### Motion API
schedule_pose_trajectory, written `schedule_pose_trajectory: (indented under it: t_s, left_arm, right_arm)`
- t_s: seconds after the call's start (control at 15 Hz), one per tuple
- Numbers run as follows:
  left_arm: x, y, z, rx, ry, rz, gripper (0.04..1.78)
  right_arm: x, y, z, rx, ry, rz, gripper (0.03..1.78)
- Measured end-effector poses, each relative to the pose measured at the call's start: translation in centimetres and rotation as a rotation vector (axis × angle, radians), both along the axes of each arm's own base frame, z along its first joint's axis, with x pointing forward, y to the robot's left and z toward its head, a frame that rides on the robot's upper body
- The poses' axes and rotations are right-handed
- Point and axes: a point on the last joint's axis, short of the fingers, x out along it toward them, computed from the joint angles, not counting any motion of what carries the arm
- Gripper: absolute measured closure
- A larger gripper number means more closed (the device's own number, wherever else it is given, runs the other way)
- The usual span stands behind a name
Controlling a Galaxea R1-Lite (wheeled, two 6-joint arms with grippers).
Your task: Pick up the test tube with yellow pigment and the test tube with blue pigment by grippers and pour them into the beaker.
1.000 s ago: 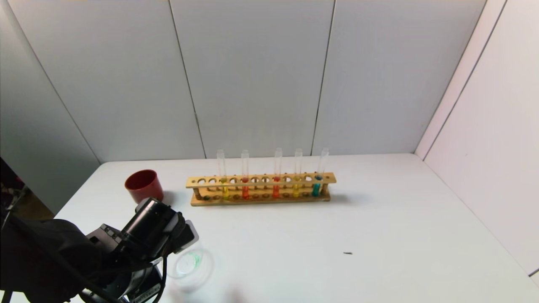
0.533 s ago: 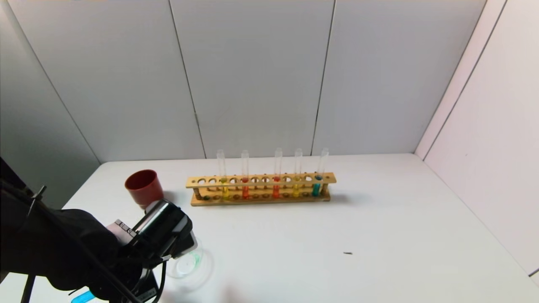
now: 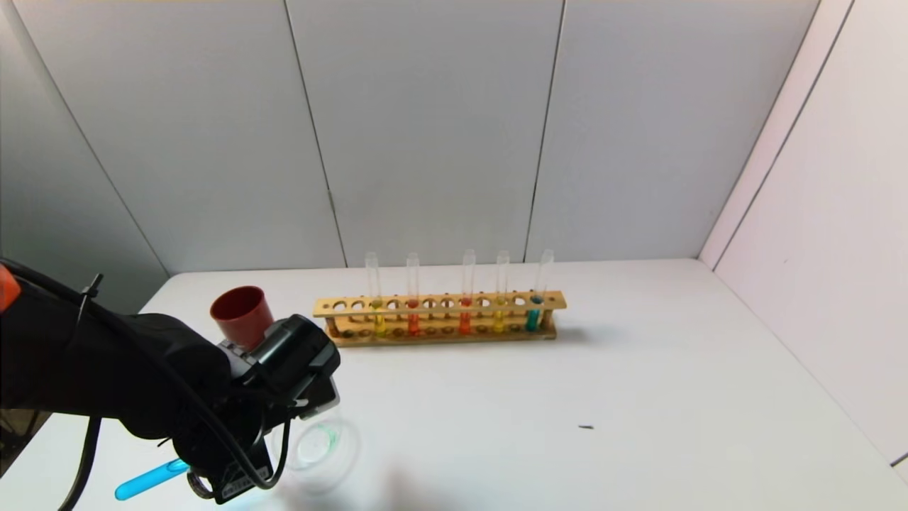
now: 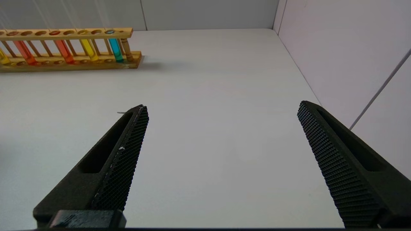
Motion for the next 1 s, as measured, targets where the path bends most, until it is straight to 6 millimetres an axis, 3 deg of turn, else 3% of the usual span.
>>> schedule_pose_trajectory:
  t_s: [1.0]
  left_arm:
    - [1.0, -0.85, -0.93, 0.125, 0.114, -0.004, 1.51]
  right_arm:
    - [0.0, 0.0, 0.0, 0.0, 0.0, 0.0, 0.11]
